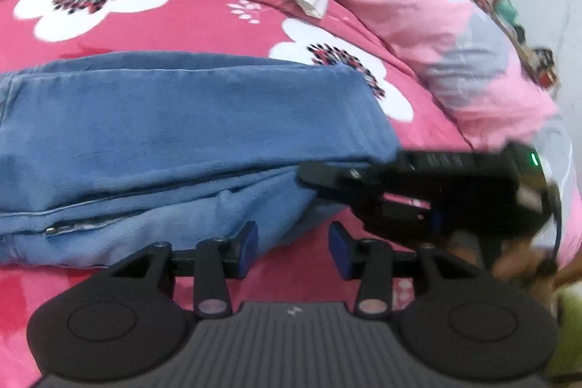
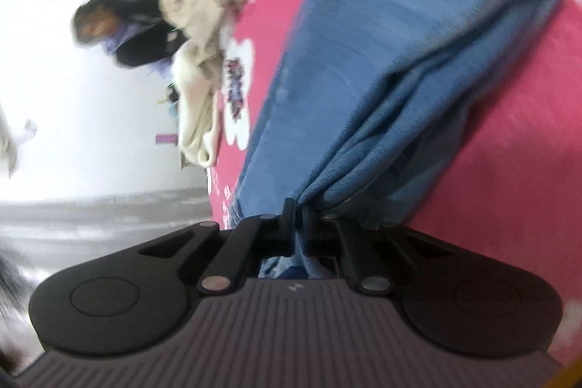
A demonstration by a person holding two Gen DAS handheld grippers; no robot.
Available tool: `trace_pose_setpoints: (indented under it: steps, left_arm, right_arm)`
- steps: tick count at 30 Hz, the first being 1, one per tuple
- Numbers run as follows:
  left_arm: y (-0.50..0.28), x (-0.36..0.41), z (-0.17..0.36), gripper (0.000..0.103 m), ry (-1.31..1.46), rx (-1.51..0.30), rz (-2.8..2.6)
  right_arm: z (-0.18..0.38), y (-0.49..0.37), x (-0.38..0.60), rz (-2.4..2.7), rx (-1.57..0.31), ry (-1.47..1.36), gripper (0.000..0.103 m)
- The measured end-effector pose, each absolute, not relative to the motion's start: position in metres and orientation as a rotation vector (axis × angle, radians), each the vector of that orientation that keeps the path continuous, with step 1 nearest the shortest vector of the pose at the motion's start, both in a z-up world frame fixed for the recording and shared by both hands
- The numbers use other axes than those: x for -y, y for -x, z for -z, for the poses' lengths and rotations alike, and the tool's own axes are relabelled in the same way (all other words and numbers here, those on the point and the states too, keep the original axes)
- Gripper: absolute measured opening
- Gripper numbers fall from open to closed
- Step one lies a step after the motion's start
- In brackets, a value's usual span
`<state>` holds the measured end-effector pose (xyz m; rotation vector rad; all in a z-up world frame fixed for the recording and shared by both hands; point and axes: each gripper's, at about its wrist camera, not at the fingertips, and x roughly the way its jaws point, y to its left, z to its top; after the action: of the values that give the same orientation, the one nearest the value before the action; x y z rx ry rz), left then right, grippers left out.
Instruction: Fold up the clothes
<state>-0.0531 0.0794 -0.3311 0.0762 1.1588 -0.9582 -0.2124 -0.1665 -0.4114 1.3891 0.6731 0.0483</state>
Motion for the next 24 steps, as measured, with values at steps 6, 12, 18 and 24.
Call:
trace_pose_setpoints:
  steps: [6,12,18,24]
  left_arm:
    - [0.062,-0.054,0.341,0.039,-0.315,-1.054,0.979]
    - [0.075,-0.037,0.35,0.013,-0.437,-0.977,0.826]
    - [0.107,-0.028,0.36,0.01,-0.589,-0.852,0.747]
    - [0.128,-0.03,0.366,0.018,-0.715,-0.753,0.797]
  right_arm:
    - [0.426,0.216,0.172,-0.167,-0.586,-1.36,0.002]
    - [0.427,0.207,0.176,-0.199,-0.62,-1.307,0.002]
    - [0.413,0.228,0.182,-0.094,-0.677,-1.323,0.005]
    - [0.403,0.216,0.175,-0.074,-0.749,-1.409,0.025]
